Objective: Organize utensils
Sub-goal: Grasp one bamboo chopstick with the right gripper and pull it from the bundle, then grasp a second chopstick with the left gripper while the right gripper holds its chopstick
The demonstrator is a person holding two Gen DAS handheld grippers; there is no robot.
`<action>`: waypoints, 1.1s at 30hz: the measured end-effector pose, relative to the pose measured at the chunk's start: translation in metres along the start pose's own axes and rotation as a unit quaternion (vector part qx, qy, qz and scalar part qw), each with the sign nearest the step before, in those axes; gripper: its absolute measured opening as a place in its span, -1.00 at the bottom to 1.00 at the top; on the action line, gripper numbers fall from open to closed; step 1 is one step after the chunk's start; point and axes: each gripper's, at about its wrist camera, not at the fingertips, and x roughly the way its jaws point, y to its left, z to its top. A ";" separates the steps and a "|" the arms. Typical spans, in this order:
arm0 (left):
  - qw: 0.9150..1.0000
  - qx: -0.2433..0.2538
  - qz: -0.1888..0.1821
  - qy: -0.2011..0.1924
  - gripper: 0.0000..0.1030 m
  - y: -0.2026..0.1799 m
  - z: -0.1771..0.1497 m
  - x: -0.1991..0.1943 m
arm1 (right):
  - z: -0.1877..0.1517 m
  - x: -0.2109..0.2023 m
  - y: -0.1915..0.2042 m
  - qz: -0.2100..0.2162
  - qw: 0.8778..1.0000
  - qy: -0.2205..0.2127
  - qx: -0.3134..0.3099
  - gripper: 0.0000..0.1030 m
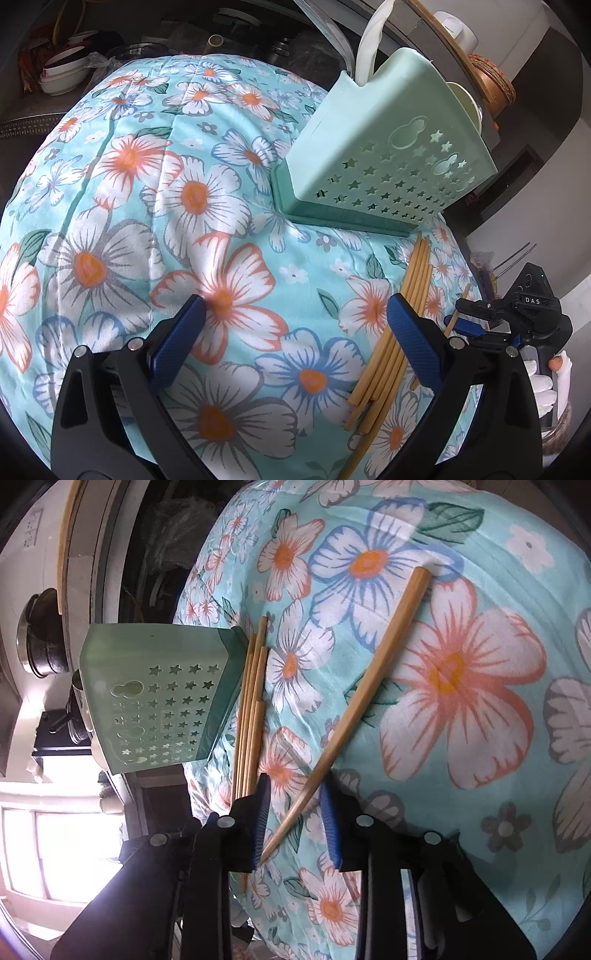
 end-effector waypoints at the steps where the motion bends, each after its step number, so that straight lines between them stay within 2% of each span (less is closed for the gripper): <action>1: 1.000 0.001 0.001 0.000 0.84 0.000 0.000 0.000 | 0.000 -0.002 0.001 -0.004 1.000 -0.009 0.000 -0.37; 5: 1.000 0.003 0.004 -0.001 0.84 0.000 -0.001 -0.001 | 0.004 -0.005 0.006 -0.037 0.999 -0.036 -0.009 -0.41; 6: 1.000 0.004 0.004 -0.001 0.84 -0.001 -0.001 -0.001 | 0.004 -0.004 0.009 -0.052 0.998 -0.042 -0.017 -0.45; 8: 1.000 0.007 0.006 -0.001 0.84 -0.003 -0.001 0.000 | 0.002 -0.002 0.015 -0.086 0.994 -0.053 -0.040 -0.71; 10: 1.000 0.009 0.008 0.000 0.84 -0.005 -0.002 0.001 | 0.000 0.000 0.019 -0.101 0.991 -0.062 -0.064 -0.73; 18: 0.999 0.030 0.016 0.007 0.84 -0.014 0.003 -0.001 | -0.011 -0.009 0.018 -0.117 0.986 -0.054 -0.108 -0.73; 21: 0.997 0.074 0.012 -0.011 0.83 -0.029 0.003 -0.013 | -0.020 -0.015 0.012 -0.117 0.985 -0.043 -0.117 -0.73; 24: 0.989 0.149 0.001 -0.021 0.83 -0.058 -0.004 -0.024 | -0.029 -0.021 0.006 -0.114 0.985 -0.041 -0.124 -0.73; 27: 0.974 0.225 0.001 -0.014 0.77 -0.090 -0.017 -0.023 | -0.032 -0.022 0.004 -0.111 0.985 -0.044 -0.128 -0.73; 29: 0.963 0.269 0.008 -0.004 0.39 -0.108 -0.029 -0.018 | -0.032 -0.020 0.005 -0.111 0.984 -0.044 -0.129 -0.72; 30: 0.958 0.285 0.012 0.001 0.36 -0.115 -0.034 -0.014 | -0.032 -0.020 0.005 -0.111 0.984 -0.044 -0.129 -0.72; 32: 0.948 0.317 0.022 0.010 0.06 -0.124 -0.044 -0.008 | -0.032 -0.021 0.005 -0.109 0.985 -0.043 -0.130 -0.72; 33: 0.943 0.330 0.029 0.011 0.02 -0.127 -0.047 -0.005 | -0.032 -0.022 0.004 -0.107 0.985 -0.043 -0.129 -0.72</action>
